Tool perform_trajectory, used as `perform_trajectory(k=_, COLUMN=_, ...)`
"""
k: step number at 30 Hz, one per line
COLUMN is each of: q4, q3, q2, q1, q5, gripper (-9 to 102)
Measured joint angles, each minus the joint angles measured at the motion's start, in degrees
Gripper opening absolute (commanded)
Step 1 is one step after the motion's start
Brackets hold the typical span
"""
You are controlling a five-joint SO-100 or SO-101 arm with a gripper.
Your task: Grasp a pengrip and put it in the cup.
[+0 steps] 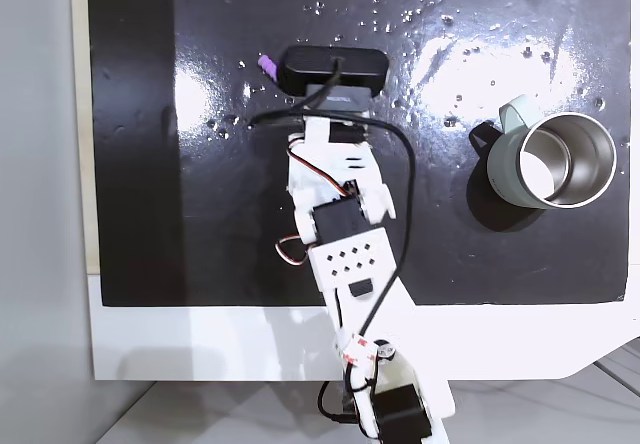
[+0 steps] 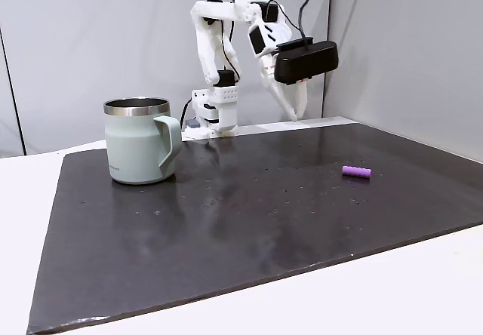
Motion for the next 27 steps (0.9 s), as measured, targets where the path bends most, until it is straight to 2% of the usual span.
perform_trajectory(k=8, q4=0.0, q3=-12.2, q2=-17.3, q1=-2.5, q5=-7.9, gripper=9)
perform_trajectory(k=15, q4=0.0, q3=-18.4, q2=-24.9, q1=-3.1, q5=-14.3, gripper=18)
perform_trajectory(k=27, q4=0.0, q3=-30.6, q2=-34.6, q1=-4.5, q5=-28.4, gripper=22)
